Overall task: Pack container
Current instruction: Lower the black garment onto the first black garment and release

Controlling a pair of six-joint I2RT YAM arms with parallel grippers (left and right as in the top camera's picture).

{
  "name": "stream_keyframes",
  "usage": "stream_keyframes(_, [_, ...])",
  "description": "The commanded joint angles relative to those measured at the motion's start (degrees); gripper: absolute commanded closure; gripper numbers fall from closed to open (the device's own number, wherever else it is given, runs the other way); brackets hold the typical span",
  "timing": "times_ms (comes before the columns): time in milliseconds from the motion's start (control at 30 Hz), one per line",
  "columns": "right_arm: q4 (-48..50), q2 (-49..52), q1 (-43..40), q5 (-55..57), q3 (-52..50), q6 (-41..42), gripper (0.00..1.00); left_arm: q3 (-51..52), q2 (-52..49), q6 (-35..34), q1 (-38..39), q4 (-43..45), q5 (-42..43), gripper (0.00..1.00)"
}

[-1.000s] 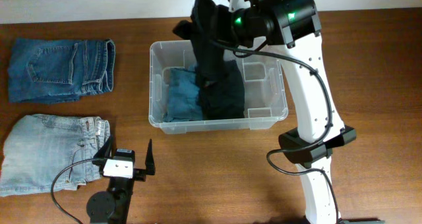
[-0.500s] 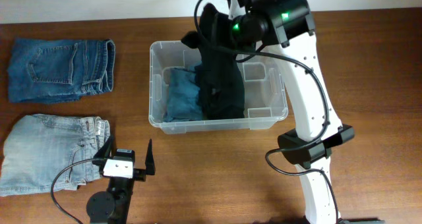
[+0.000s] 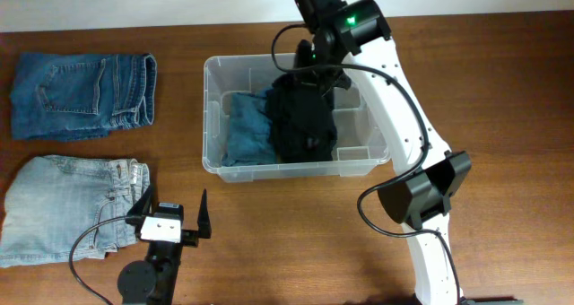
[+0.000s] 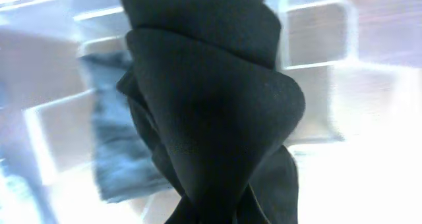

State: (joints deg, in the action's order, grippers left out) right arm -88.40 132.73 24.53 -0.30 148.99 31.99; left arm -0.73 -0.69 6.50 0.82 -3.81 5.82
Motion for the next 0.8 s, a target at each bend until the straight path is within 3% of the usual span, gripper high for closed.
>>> stream_keyframes(0, [-0.3,-1.0,0.1,9.3,0.1,-0.4,0.96,0.2,0.3,0.9,-0.3,-0.1,0.4,0.01])
stream_keyframes(367, [-2.4,-1.0,0.1,19.9,0.0,-0.7,0.96,0.2,0.3,0.9,-0.3,-0.1,0.4,0.01])
stream_keyframes(767, [-2.3,1.6,0.1,20.7,-0.3,-2.6,0.96,0.2,0.3,0.9,-0.3,-0.2,0.4,0.01])
